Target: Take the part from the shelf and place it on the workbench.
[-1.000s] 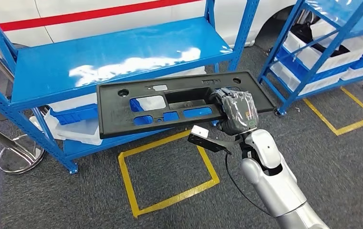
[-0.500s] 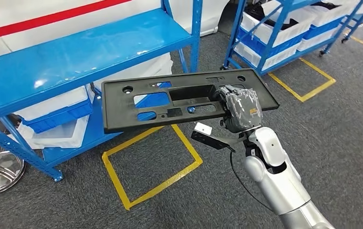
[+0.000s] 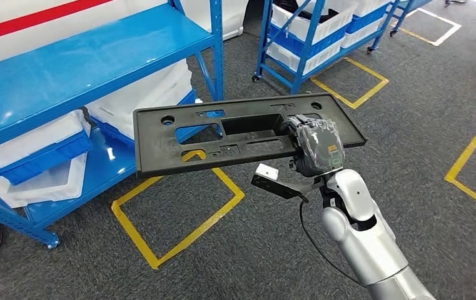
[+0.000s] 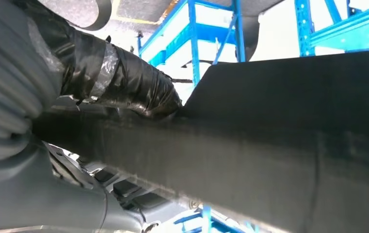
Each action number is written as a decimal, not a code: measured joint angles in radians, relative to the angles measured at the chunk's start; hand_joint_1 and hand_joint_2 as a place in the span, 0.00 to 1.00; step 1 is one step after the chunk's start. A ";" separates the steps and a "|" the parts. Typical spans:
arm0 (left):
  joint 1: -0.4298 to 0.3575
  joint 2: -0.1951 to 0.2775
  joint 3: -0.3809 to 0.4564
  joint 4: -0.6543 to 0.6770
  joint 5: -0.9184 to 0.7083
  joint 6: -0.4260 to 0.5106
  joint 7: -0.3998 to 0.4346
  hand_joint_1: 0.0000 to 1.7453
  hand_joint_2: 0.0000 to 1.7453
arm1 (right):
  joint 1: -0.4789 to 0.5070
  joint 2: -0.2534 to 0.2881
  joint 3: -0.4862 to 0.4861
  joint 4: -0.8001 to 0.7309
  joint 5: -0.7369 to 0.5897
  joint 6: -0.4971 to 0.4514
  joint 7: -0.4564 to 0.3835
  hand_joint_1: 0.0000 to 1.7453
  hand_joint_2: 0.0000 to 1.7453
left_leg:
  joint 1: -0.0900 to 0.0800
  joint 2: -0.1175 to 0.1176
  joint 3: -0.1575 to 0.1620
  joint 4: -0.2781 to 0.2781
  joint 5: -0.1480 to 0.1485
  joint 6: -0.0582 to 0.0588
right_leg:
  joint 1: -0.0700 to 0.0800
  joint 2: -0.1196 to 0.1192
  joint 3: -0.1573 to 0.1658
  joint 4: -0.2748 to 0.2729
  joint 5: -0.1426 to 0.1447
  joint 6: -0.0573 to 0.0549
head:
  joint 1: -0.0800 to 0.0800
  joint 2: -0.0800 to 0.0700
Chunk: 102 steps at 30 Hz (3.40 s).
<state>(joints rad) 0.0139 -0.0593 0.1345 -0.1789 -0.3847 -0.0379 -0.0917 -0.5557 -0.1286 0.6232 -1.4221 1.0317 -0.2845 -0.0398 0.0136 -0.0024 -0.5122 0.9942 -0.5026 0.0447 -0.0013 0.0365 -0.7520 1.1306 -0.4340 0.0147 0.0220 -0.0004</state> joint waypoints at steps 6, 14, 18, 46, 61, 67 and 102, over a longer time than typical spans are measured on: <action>0.003 0.001 0.000 0.000 -0.004 -0.002 -0.010 0.00 1.00 | 0.002 0.000 -0.001 0.005 0.009 0.000 0.002 1.00 1.00 | -0.003 0.072 -0.026 0.002 0.017 -0.004 | -0.018 -0.044 0.056 0.064 -0.030 0.013 | 0.001 0.000; -0.010 0.000 0.001 0.000 -0.007 0.002 -0.019 0.00 1.00 | -0.003 -0.004 -0.010 0.005 0.012 -0.001 0.015 1.00 1.00 | 0.002 0.064 -0.046 0.037 -0.010 -0.044 | -0.005 -0.051 0.183 -0.155 -0.006 -0.038 | 0.000 0.000; 0.001 0.000 0.001 0.000 -0.007 0.003 -0.019 0.00 1.00 | -0.005 -0.002 -0.010 0.007 0.006 0.005 0.015 1.00 1.00 | 0.006 0.008 -0.158 0.270 -0.103 -0.052 | -0.005 -0.023 0.182 -0.156 -0.003 -0.051 | -0.001 0.000; -0.003 0.001 0.001 -0.001 -0.025 0.005 -0.022 0.00 1.00 | -0.012 -0.006 -0.015 0.012 -0.002 0.016 0.011 1.00 1.00 | 0.010 0.031 -0.105 0.156 -0.063 -0.064 | 0.002 -0.044 0.140 -0.109 -0.007 -0.053 | 0.003 0.000; -0.001 0.003 0.001 -0.001 -0.038 -0.001 -0.019 0.00 1.00 | -0.014 -0.008 -0.015 0.017 -0.006 0.025 0.008 1.00 1.00 | 0.007 -0.003 -0.045 0.007 0.036 -0.013 | 0.002 0.007 0.061 0.006 -0.051 -0.009 | 0.008 0.000; 0.000 0.003 0.001 -0.001 -0.037 -0.004 -0.020 0.00 1.00 | -0.012 -0.009 -0.015 0.022 -0.011 0.033 0.007 1.00 1.00 | 0.007 0.071 -0.038 0.007 0.025 -0.023 | -0.030 -0.050 0.032 0.066 -0.041 0.020 | 0.010 0.000; -0.001 -0.001 0.010 -0.002 -0.044 -0.006 -0.033 0.00 1.00 | -0.017 -0.018 -0.018 0.029 -0.018 0.044 0.003 1.00 1.00 | -0.005 0.099 -0.032 0.012 0.008 -0.044 | -0.005 -0.099 0.109 -0.084 -0.009 -0.009 | 0.015 0.000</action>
<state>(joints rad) 0.0134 -0.0607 0.1449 -0.1808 -0.4289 -0.0435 -0.1246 -0.5727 -0.1469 0.6048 -1.3935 1.0141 -0.2407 -0.0370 0.0090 0.0964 -0.5442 1.0058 -0.4945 0.0009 -0.0063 -0.0627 -0.6431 1.0467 -0.4428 0.0060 0.0375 -0.0004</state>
